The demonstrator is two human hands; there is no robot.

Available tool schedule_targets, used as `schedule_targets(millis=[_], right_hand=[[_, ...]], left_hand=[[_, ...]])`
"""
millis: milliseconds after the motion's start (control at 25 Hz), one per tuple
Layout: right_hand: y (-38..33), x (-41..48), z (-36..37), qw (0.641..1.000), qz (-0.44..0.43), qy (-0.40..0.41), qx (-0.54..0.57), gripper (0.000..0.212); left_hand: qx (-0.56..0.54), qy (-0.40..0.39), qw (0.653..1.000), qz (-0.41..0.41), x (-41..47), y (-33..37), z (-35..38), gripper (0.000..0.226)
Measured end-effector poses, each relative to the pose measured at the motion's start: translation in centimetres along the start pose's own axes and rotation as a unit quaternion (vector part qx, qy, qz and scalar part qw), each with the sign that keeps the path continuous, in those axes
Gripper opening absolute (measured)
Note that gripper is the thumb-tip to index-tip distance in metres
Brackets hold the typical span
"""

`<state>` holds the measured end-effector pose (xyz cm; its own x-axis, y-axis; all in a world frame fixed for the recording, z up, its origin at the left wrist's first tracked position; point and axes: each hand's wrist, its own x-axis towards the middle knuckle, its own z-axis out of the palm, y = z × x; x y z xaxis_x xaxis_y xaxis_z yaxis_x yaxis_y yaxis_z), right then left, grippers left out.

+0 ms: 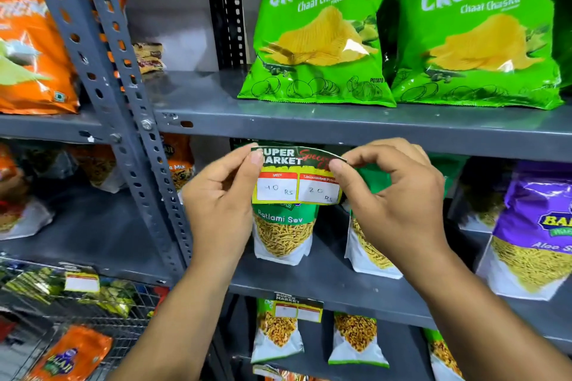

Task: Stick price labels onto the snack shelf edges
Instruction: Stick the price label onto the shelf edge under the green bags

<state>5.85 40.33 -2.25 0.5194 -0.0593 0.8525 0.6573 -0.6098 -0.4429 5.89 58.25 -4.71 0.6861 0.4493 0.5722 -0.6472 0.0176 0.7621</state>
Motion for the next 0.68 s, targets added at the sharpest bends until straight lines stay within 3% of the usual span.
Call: schedule_targets(millis=[320, 520, 680], right_hand=[[-0.4, 1.5, 0.4, 0.998, 0.039, 0.02, -0.043, 0.011], [-0.5, 2.2, 0.7, 0.99, 0.028, 0.026, -0.132, 0.014], [-0.5, 2.4, 1.1, 0.989, 0.033, 0.024, -0.145, 0.016]], left_hand=[[0.123, 0.021, 0.989, 0.074, 1.9, 0.5, 0.9, 0.014], [0.249, 0.014, 0.953, 0.173, 3.0, 0.4, 1.0, 0.009], [0.269, 0.017, 0.947, 0.174, 3.6, 0.2, 1.1, 0.007]])
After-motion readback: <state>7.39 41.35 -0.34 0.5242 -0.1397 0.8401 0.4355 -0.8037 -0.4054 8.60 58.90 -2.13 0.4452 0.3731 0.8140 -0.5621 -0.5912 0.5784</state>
